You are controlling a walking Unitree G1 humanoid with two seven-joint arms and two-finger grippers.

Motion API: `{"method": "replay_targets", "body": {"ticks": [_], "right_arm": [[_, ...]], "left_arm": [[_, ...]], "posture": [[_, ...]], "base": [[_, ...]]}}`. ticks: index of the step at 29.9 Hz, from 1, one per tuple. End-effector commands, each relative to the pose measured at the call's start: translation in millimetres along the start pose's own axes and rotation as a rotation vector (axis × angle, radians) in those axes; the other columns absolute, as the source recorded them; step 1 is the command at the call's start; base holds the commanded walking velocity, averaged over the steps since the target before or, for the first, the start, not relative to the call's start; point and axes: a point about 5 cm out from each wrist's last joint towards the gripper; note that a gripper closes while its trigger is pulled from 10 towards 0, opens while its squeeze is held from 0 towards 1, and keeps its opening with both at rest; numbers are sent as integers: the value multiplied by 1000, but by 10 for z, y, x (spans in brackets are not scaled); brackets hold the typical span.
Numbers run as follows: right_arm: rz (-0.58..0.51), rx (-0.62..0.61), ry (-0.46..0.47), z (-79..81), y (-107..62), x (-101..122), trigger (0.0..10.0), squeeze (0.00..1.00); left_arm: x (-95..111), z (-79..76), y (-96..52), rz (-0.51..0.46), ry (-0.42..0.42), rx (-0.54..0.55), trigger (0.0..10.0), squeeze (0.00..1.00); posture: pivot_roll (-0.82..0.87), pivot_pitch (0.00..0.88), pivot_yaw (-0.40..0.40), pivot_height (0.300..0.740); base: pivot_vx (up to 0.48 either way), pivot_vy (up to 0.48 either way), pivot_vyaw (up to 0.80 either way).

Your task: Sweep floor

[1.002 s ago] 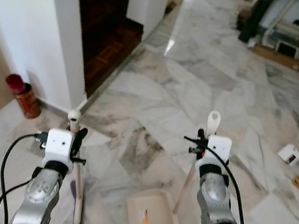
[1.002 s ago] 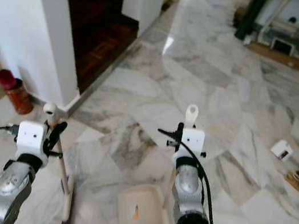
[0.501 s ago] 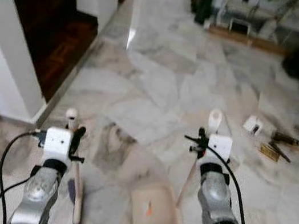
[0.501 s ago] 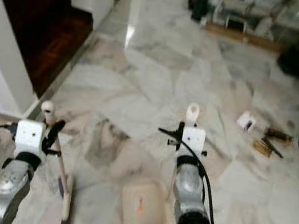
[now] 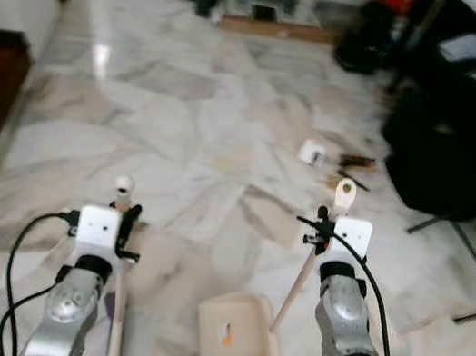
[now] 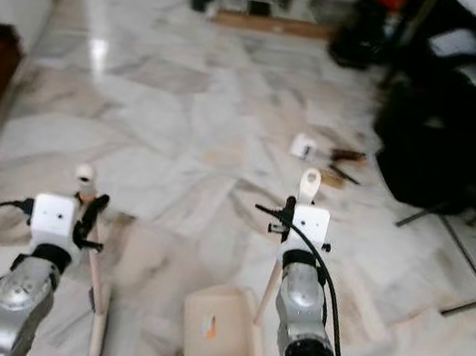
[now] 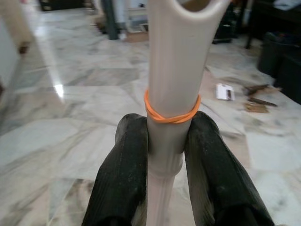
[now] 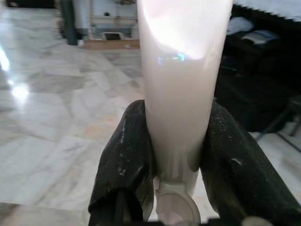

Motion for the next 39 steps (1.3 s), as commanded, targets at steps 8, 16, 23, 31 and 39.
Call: {"method": "replay_targets", "body": {"ticks": [8,16,23,31,39], "right_arm": [[-24,-3,-5,-15,19,48,10000,0],[-32,0,-7,-14,6,45,10000,0],[-35,1,-9,-16,1,44,10000,0],[-36,-5,-6,-30,7,52,10000,0],[-37,-4,-7,-25,15,61,10000,0]], "left_arm": [[40,-26,12,-30,-30,-19,10000,0],[41,-34,-5,-34,-42,-23,10000,0],[27,-39,1,-22,-34,-22,10000,0],[24,-26,-10,-20,-37,-13,10000,0],[29,-9,-7,-22,-36,-1,10000,0]], "posture": [[131,67,-55,740],[131,61,-55,740],[130,64,-57,740],[129,76,-58,740],[130,86,-60,740]], "base": [[0,0,-789],[0,0,-591],[114,0,0],[276,0,0],[278,0,0]]}}
Point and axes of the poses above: a point about 5 cm out from each wrist's last joint towards the gripper, its own y axis pointing out of the wrist towards the gripper, its own x axis along the axis of the wrist's last joint, z = x × y, and after that the axes turned 13 degrees about y, right-handed
